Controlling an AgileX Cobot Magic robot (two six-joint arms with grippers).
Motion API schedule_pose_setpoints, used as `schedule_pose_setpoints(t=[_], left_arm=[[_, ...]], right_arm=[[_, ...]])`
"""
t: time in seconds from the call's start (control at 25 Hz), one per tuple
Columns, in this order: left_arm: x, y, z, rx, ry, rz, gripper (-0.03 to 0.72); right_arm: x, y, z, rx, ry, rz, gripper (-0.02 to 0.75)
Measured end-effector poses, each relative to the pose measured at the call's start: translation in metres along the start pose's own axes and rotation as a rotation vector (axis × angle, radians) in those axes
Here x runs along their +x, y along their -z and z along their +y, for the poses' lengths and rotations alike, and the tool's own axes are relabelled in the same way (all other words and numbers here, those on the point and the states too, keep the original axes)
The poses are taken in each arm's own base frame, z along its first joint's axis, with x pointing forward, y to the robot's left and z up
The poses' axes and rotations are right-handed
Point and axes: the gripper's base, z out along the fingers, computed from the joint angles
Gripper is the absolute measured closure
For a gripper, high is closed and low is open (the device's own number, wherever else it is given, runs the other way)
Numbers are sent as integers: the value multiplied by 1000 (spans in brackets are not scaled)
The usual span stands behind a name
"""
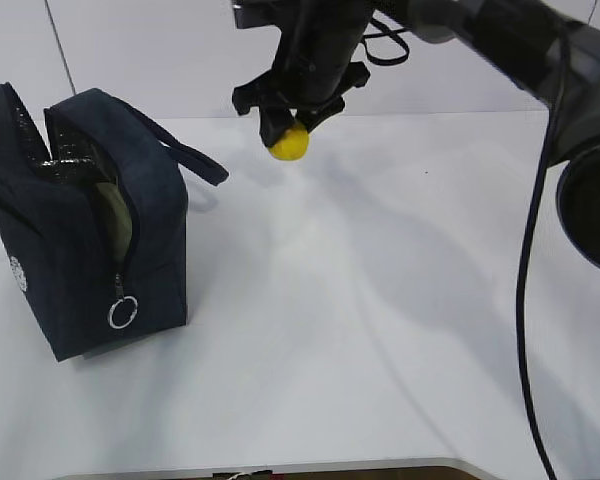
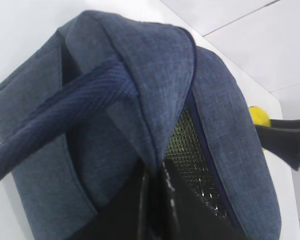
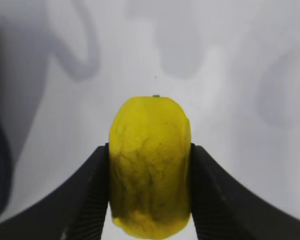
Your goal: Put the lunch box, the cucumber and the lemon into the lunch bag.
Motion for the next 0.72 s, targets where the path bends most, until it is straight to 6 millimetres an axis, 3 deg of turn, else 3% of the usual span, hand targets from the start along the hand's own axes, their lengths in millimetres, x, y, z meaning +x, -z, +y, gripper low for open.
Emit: schedule_pose_setpoints(t=[0.4,0.72], left_arm=[[1,0,-1,13,1,10,697],[2,0,-2,22,2,19,697]], right_arm=[[-11,43,16,-162,-42,-92,371],[-16,65,45,-498,-77,-141,371]])
